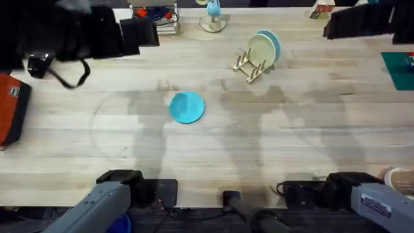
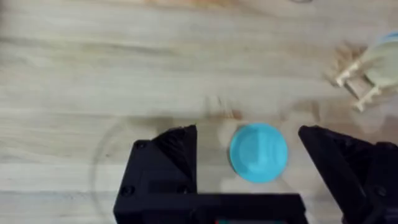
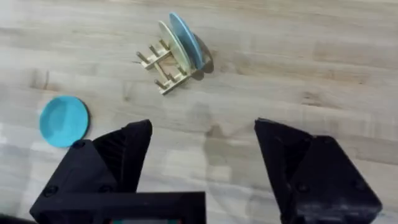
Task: Pick up the plates from the table one by one and place each into a slot on the dish rack.
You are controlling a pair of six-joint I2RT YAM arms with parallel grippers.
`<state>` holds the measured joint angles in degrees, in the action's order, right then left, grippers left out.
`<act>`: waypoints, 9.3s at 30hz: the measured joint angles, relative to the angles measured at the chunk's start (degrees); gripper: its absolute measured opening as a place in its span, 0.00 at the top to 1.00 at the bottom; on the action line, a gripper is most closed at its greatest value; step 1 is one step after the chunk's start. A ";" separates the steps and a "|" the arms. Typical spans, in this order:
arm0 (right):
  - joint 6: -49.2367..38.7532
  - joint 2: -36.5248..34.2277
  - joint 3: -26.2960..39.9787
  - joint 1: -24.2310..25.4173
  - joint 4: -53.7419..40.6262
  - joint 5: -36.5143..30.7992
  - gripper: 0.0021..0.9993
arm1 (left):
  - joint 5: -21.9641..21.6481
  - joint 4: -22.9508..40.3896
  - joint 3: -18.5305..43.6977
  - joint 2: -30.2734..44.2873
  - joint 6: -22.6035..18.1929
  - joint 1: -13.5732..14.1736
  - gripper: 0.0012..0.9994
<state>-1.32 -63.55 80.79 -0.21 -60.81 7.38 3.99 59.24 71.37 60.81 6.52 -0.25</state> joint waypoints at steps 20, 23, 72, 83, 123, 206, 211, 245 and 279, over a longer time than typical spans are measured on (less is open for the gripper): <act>0.02 -1.34 2.32 0.00 -1.40 0.37 0.01 | 4.96 7.48 6.04 12.27 -0.02 0.00 0.01; 0.02 -1.34 2.32 0.00 -1.40 0.37 0.01 | 8.61 7.42 6.04 12.27 -0.53 0.00 0.11; 0.00 -1.34 2.32 0.00 -2.06 0.37 0.00 | 47.95 21.56 6.04 12.27 -24.26 -11.29 0.96; 0.02 -1.34 2.32 0.00 -2.08 0.37 0.01 | 47.57 22.02 6.04 12.27 -29.58 -11.47 0.96; 0.02 -1.34 2.32 0.00 -3.37 0.37 0.01 | 45.25 10.77 -8.07 25.85 -40.54 -11.58 0.96; 0.01 -2.36 2.34 0.00 -3.87 0.35 0.00 | 45.53 5.80 -9.26 54.76 -32.89 -16.70 0.96; 0.02 -2.36 2.34 0.00 -3.87 0.35 0.00 | 45.53 5.80 -9.26 54.76 -32.89 -16.70 0.96; 16.11 -2.36 2.34 -11.85 -8.22 13.27 0.01 | 45.53 5.80 -9.26 54.76 -32.89 -16.70 0.96; 40.05 -2.36 -22.60 -12.17 13.00 26.32 0.01 | 45.53 5.81 -9.24 54.76 -32.87 -16.70 0.96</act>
<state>38.73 -65.91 58.19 -12.38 -47.81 33.70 49.52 65.04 62.13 115.57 -26.35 -16.95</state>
